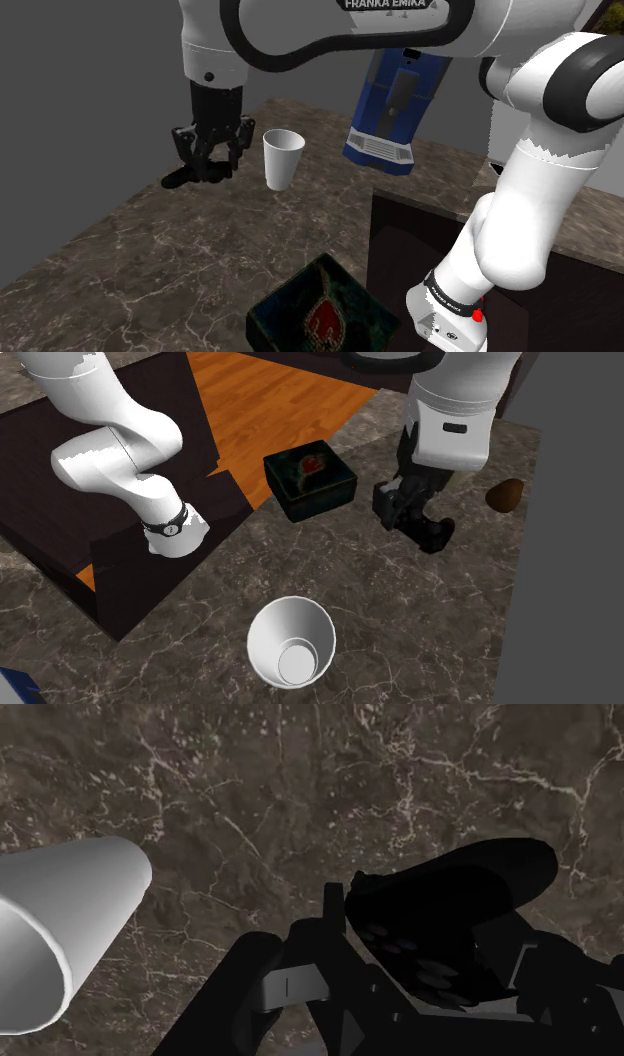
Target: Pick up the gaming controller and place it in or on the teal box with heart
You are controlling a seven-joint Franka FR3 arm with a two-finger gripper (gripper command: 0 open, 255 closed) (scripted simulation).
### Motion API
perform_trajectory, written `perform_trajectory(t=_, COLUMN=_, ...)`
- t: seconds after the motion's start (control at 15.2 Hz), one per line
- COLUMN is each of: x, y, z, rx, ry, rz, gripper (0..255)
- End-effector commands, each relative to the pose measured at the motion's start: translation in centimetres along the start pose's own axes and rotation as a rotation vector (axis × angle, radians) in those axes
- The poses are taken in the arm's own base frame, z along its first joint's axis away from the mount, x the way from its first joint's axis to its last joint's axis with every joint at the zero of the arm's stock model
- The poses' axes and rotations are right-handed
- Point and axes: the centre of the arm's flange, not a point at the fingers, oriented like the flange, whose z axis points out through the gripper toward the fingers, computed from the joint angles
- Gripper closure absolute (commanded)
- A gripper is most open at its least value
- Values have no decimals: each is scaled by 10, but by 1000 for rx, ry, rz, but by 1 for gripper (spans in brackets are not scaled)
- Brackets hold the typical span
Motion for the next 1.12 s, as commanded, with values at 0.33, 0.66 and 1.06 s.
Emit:
perform_trajectory(t=0.33, x=-79, y=5, z=-3, rx=0, ry=0, rz=0, gripper=255)
perform_trajectory(t=0.66, x=-145, y=10, z=-3, rx=0, ry=0, rz=0, gripper=255)
perform_trajectory(t=1.06, x=-224, y=16, z=-2, rx=0, ry=0, rz=0, gripper=255)
